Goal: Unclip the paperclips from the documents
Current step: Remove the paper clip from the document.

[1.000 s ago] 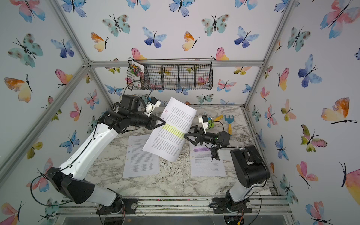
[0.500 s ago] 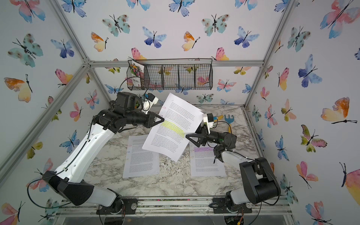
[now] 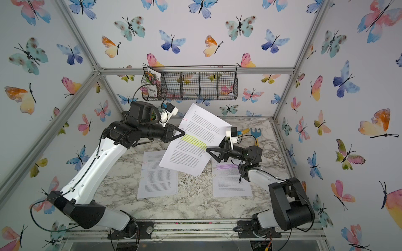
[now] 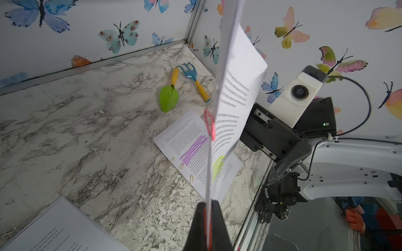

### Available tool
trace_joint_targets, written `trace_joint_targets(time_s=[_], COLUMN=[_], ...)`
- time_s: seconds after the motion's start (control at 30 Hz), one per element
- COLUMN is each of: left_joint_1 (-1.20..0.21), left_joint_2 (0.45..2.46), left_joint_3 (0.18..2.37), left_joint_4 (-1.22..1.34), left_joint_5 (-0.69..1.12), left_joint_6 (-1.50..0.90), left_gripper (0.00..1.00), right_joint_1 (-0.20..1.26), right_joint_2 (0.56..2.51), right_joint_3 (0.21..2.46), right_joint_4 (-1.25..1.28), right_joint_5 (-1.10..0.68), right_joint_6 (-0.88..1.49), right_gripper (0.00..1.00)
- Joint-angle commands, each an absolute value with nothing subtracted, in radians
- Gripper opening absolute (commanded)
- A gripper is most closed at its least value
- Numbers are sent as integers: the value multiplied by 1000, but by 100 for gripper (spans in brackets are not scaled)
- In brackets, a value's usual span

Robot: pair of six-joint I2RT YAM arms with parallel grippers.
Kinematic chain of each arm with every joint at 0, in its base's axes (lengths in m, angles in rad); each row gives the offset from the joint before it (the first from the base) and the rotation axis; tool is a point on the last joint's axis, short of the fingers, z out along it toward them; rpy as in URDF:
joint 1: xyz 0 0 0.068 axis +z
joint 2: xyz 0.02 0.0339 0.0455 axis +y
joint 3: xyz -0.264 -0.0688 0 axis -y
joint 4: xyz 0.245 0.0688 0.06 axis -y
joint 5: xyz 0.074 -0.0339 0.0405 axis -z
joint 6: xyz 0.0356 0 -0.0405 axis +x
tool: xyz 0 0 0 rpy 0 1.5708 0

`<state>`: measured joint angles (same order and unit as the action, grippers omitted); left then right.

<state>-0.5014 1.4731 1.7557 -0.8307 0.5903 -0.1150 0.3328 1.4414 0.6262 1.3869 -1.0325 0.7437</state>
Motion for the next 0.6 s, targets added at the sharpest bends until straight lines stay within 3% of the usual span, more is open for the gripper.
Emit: trace_joint_targets(time_s=[0.0, 0.13, 0.27, 0.43, 0.53, 0.57], left_joint_1=[-506, -507, -507, -508, -507, -507], left_joint_2=[1463, 1453, 1438, 1403, 1398, 1397], left_joint_3=[1748, 1744, 1716, 1630, 1604, 1597], left_joint_4=[-822, -815, -783, -719, -692, -682], left_joint_5=[621, 620, 614, 606, 609, 611], left_joint_6=[-120, -123, -138, -147, -159, -159], left_gripper=[0, 0, 0, 0, 0, 4], right_joint_1=[335, 334, 334, 334, 334, 334], right_joint_2=[1470, 1483, 1482, 1477, 1463, 1459], right_joint_3=[671, 681, 709, 742, 754, 759], right_joint_4=[1436, 1428, 1356, 1275, 1227, 1202], right_joint_5=[-997, -988, -970, -1014, -1051, -1066], right_joint_6=[728, 723, 720, 697, 678, 670], right_gripper=[84, 68, 45, 27, 4, 2])
